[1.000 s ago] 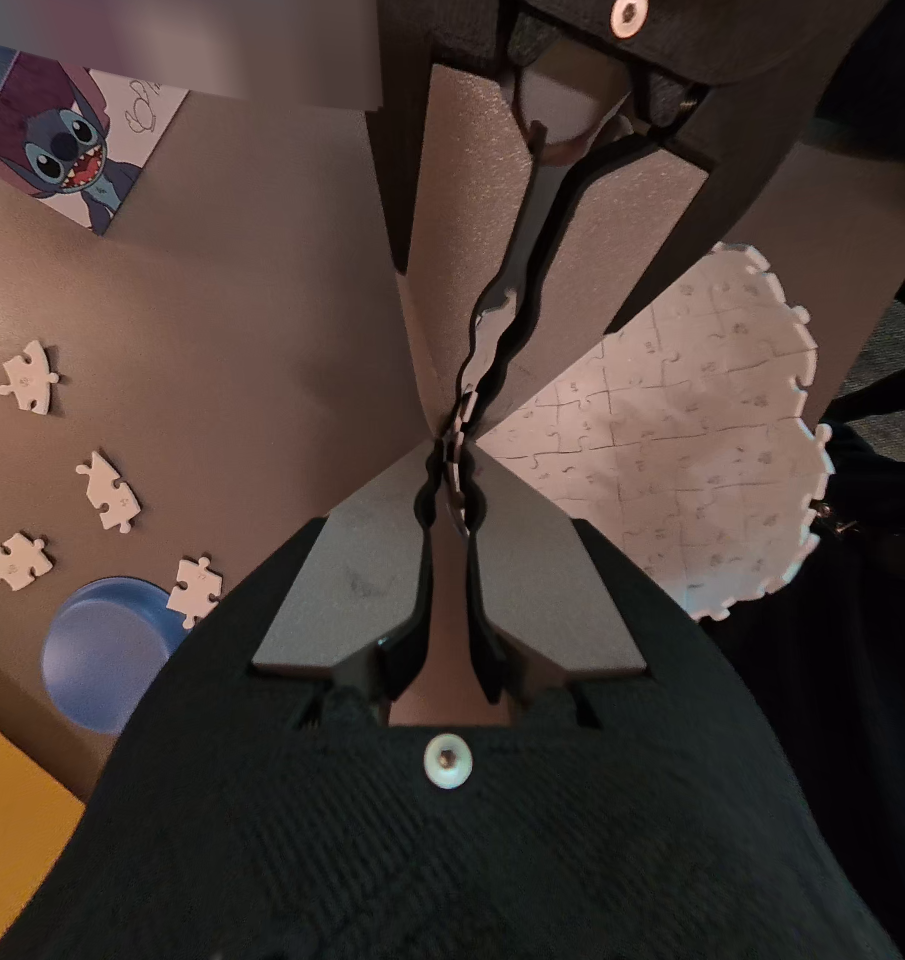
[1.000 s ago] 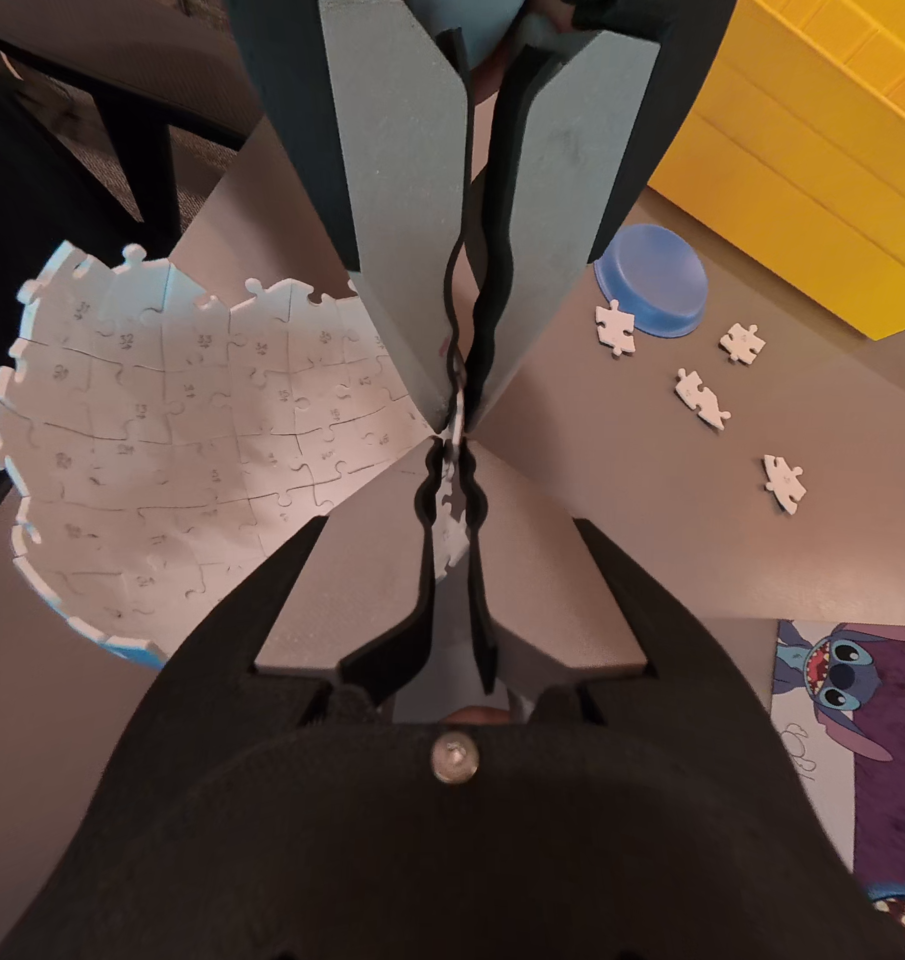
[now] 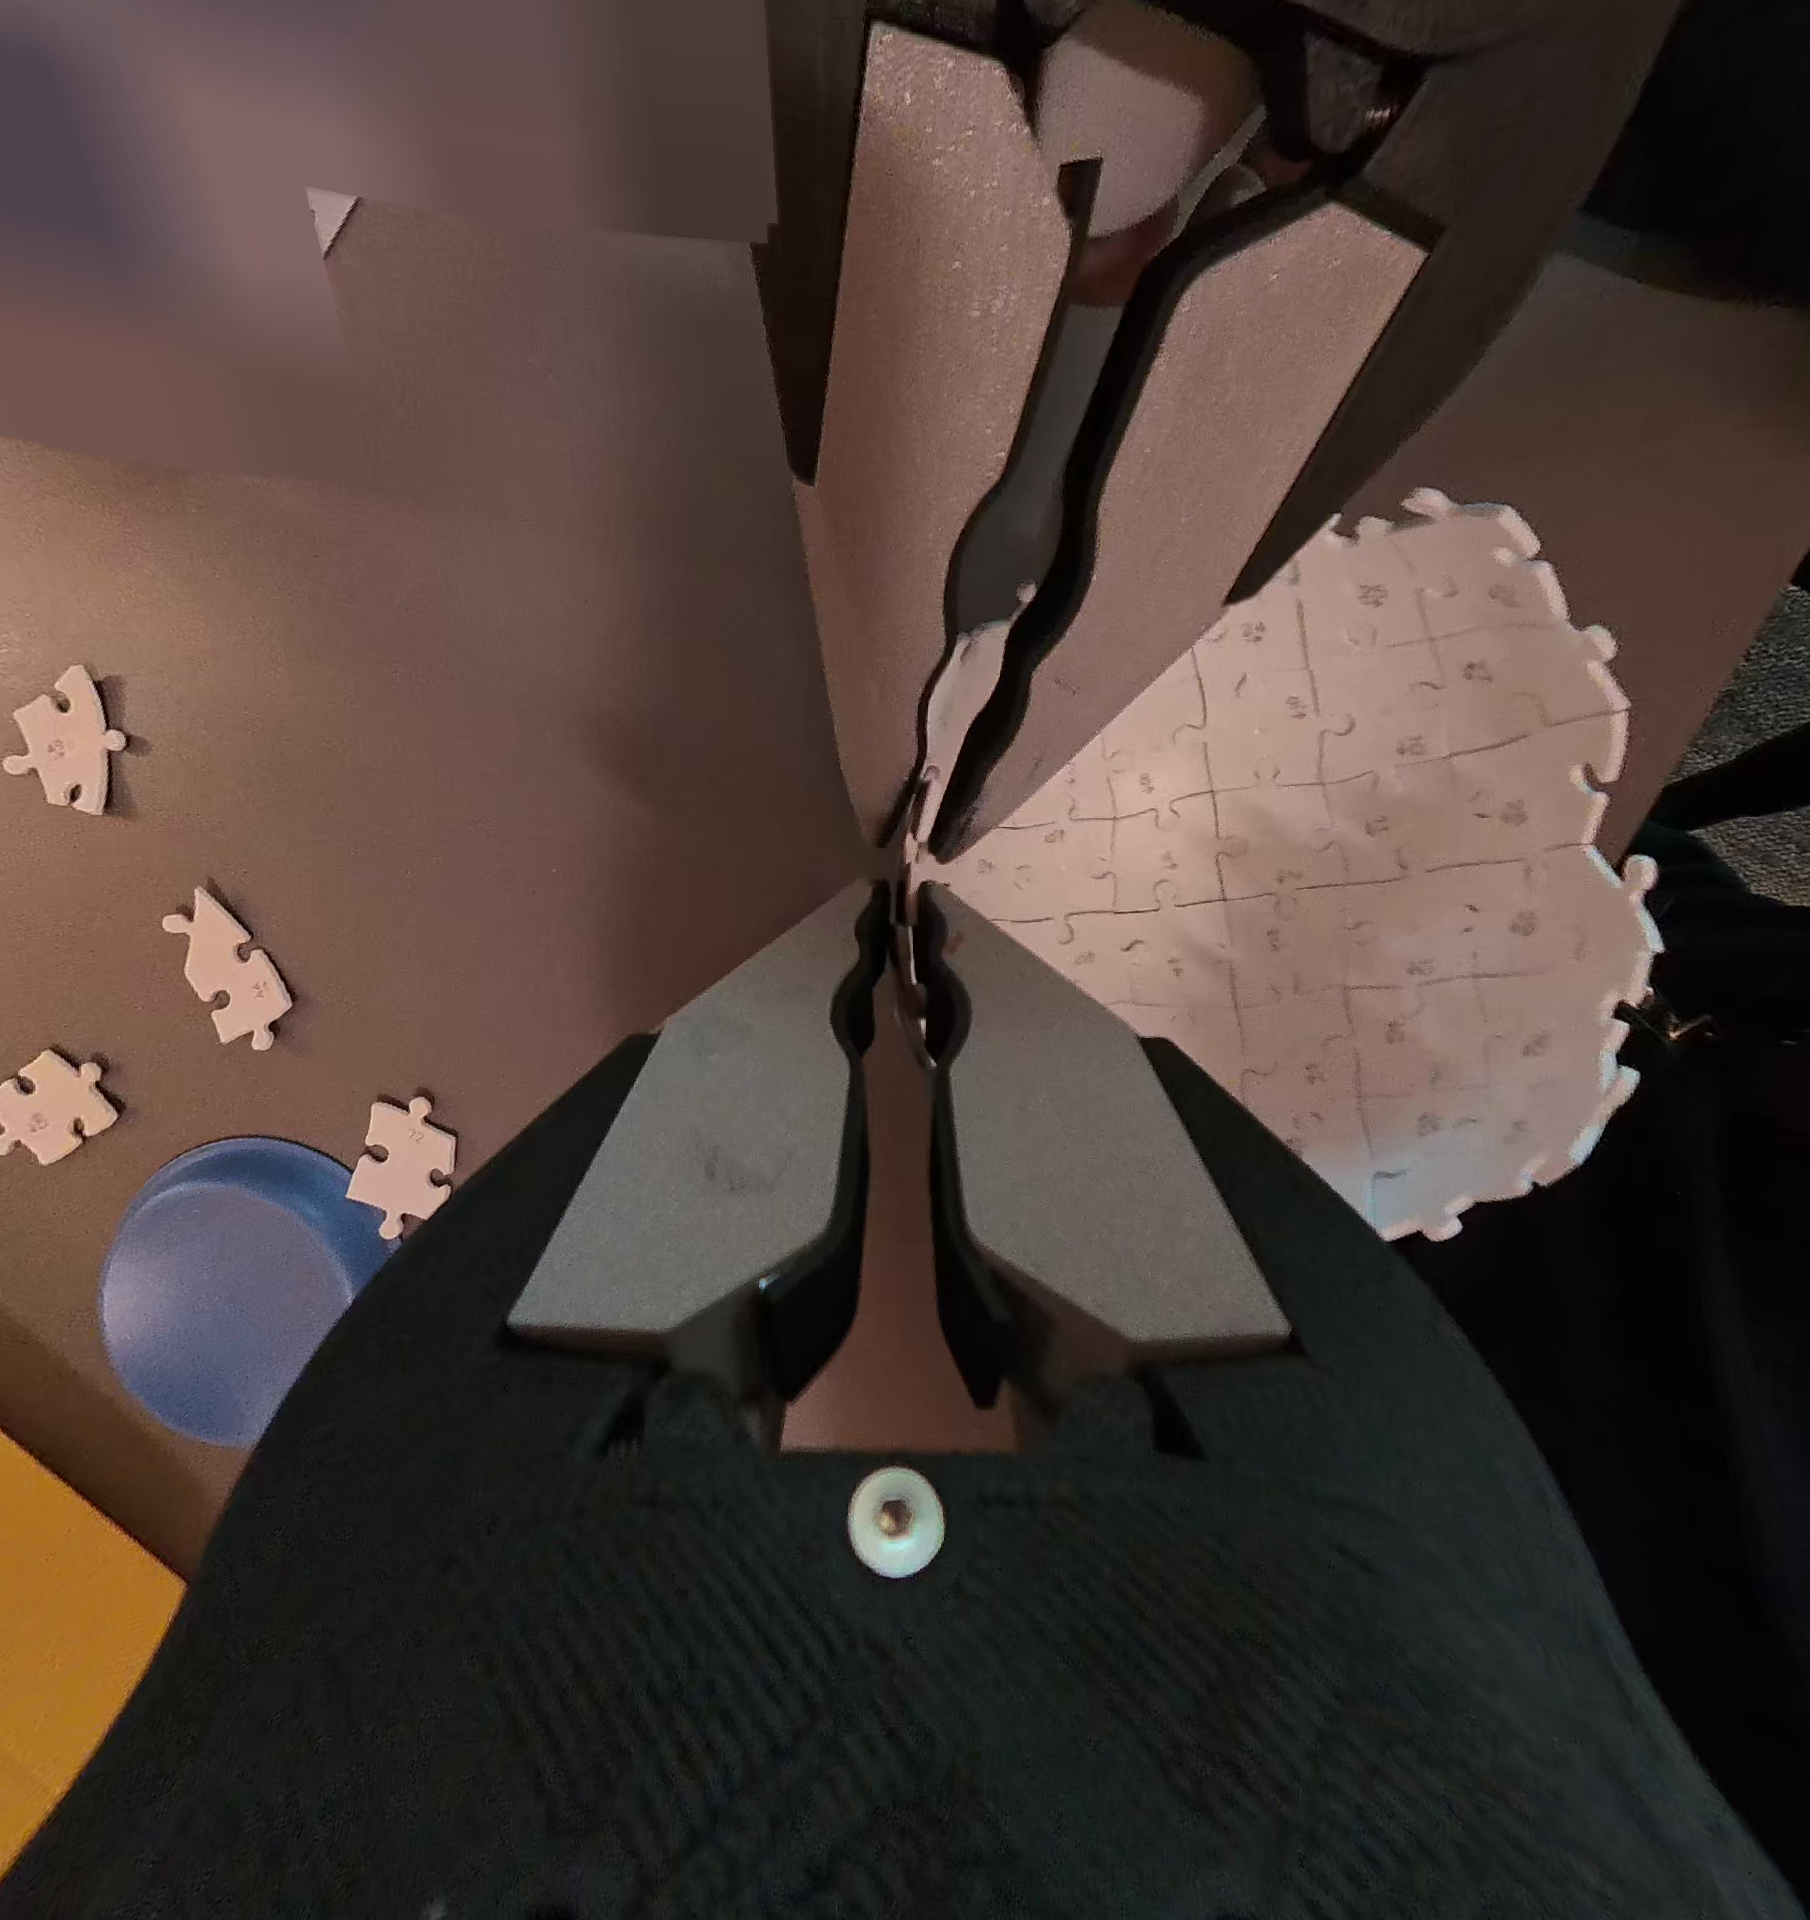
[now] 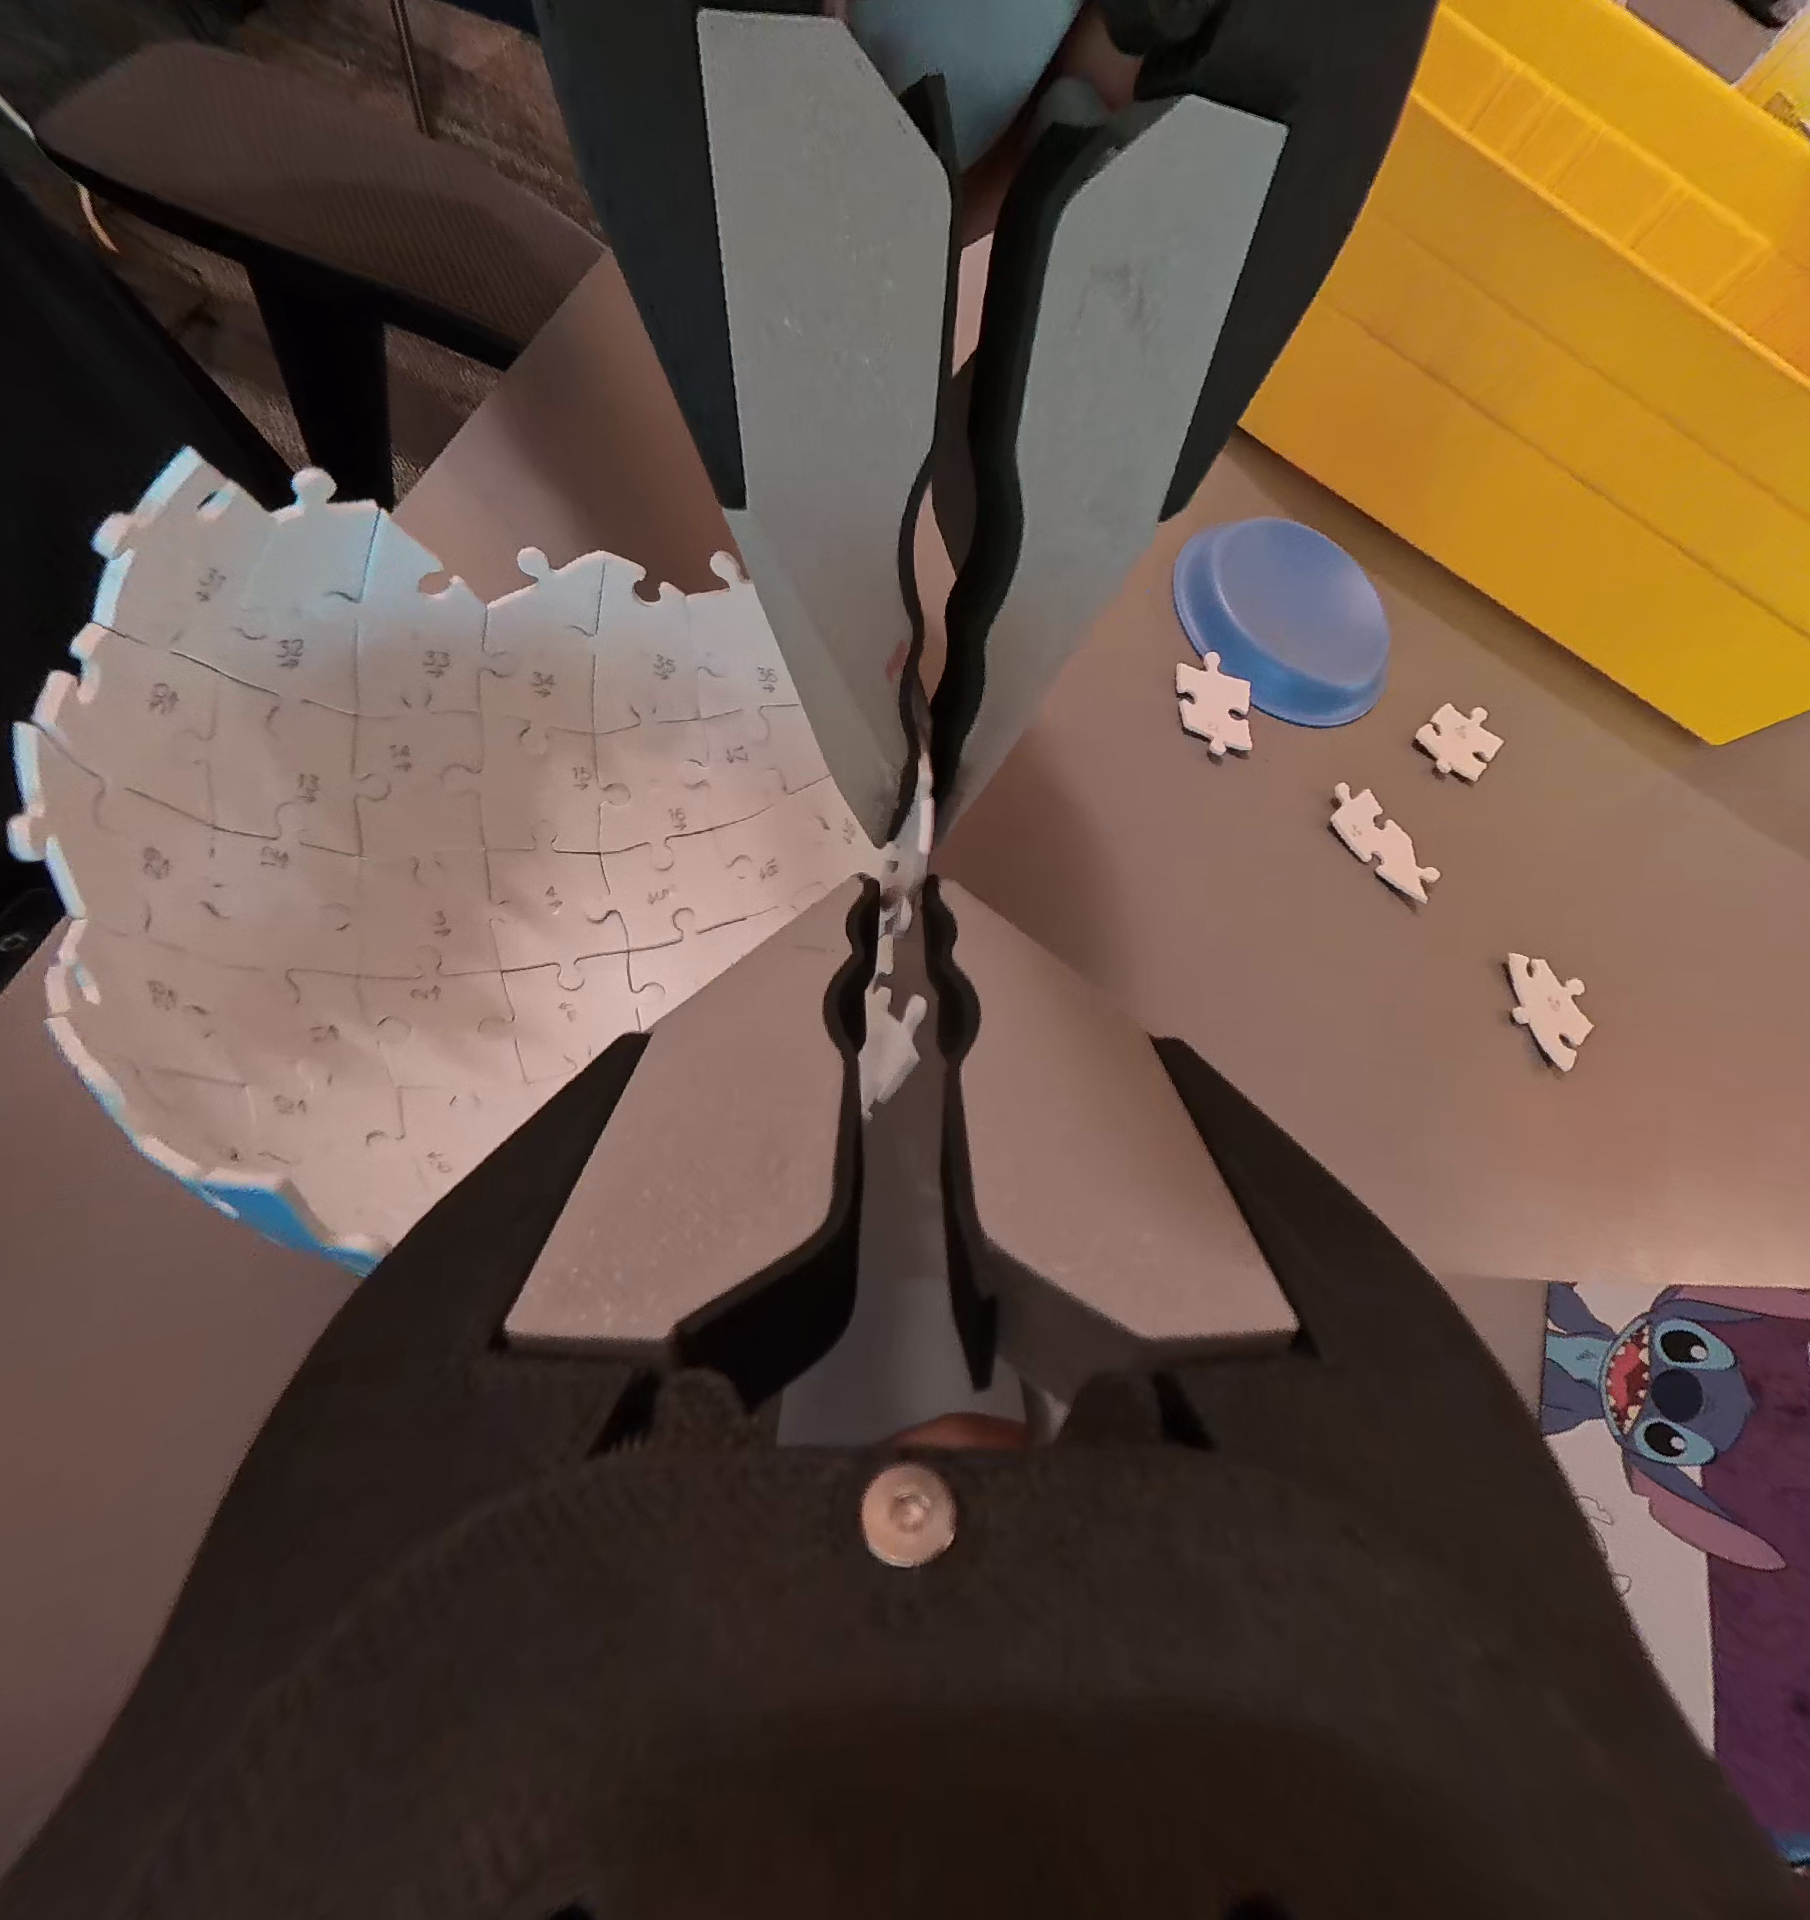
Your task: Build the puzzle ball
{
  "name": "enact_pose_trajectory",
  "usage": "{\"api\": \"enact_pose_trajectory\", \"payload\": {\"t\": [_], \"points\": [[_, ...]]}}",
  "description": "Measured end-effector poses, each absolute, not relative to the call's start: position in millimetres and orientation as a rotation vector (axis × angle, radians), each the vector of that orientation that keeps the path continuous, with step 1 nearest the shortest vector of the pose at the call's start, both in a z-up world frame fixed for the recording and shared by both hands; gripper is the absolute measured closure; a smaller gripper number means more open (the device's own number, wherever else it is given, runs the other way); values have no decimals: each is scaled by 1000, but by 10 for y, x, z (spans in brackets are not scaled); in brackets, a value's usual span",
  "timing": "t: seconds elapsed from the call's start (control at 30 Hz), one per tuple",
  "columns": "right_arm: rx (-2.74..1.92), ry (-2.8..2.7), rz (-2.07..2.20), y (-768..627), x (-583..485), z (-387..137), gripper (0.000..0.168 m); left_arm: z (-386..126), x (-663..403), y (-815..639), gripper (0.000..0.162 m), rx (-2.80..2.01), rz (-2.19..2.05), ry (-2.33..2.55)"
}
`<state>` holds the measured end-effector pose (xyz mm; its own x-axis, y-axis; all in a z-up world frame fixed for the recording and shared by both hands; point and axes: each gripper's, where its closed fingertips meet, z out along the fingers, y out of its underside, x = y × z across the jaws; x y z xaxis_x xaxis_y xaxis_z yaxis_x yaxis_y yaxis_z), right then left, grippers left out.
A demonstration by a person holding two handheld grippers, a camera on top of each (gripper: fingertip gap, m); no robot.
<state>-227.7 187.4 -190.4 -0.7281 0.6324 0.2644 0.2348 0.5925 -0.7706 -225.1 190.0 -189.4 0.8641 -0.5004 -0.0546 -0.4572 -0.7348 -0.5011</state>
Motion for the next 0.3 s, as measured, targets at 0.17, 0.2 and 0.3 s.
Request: {"api": "enact_pose_trajectory", "payload": {"t": [0.17,0.2,0.3], "points": [[-668,-2297,980,1870,-2295,-1920,164,-1907,-2268,1895,160,-2532,-94,704],[-661,-2296,979,1868,-2296,-1918,164,-1906,-2268,1894,160,-2533,-95,706],[-630,-2294,977,1866,-2305,-1919,163,-1911,-2275,1890,161,-2531,-96,719]]}}
